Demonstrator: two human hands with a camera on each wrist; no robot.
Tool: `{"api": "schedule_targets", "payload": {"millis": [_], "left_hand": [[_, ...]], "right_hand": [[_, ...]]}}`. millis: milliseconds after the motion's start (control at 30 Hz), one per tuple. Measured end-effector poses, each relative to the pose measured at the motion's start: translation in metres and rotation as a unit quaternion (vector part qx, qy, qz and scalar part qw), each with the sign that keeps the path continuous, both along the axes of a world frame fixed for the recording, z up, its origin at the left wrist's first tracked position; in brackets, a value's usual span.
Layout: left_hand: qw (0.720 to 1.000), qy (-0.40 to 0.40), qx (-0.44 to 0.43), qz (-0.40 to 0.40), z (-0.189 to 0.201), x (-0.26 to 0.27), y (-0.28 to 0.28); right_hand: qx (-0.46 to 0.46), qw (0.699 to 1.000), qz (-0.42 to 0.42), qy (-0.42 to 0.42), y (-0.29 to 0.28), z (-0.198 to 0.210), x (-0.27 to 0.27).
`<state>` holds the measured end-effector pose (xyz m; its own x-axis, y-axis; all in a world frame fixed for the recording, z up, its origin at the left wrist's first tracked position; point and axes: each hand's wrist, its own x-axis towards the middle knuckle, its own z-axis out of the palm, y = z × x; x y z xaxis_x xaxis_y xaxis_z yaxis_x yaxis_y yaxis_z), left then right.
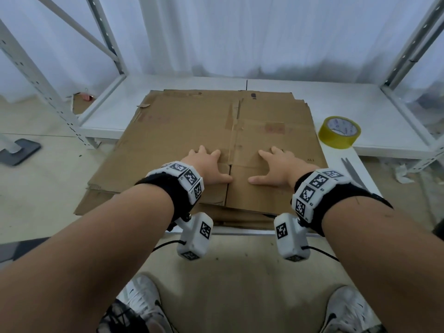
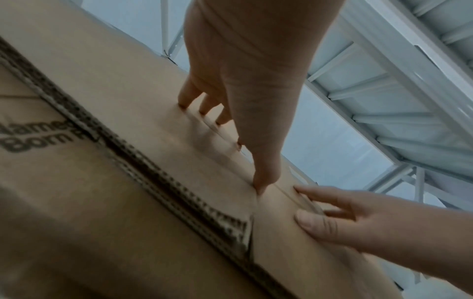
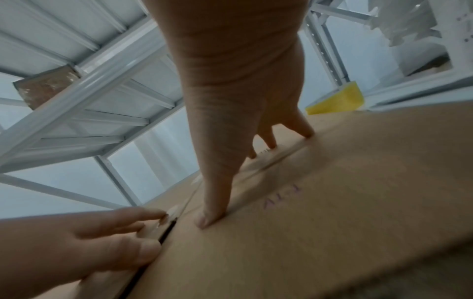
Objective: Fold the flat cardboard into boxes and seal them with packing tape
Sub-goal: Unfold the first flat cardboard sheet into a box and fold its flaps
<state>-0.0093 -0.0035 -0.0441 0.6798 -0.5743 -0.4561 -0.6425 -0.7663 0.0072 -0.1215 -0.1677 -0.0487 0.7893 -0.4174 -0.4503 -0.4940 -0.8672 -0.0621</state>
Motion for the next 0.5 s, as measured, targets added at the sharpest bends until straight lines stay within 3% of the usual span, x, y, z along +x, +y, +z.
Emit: {"api": "schedule_targets", "payload": {"millis": [133,333,500], "left_hand": [[0.999,-0.032,0.002,-0.033,0.003,-0.009,-0.001],[0.989,0.007,0.099,-0.106,0.001,-0.006,0.019],[0.972,-0.042,0.079,-0.215,0.011,-0.01,0.027]], "right_hand": [[-0.02,0.998,-0.02,-0.059,0.008,-0.001,-0.005],[-0.058,0.998,-0.005,-0.027,0.017,0.001,-0.003],[-0.094,0.995,0.024,-0.036,0.022,0.003,0.002]]}}
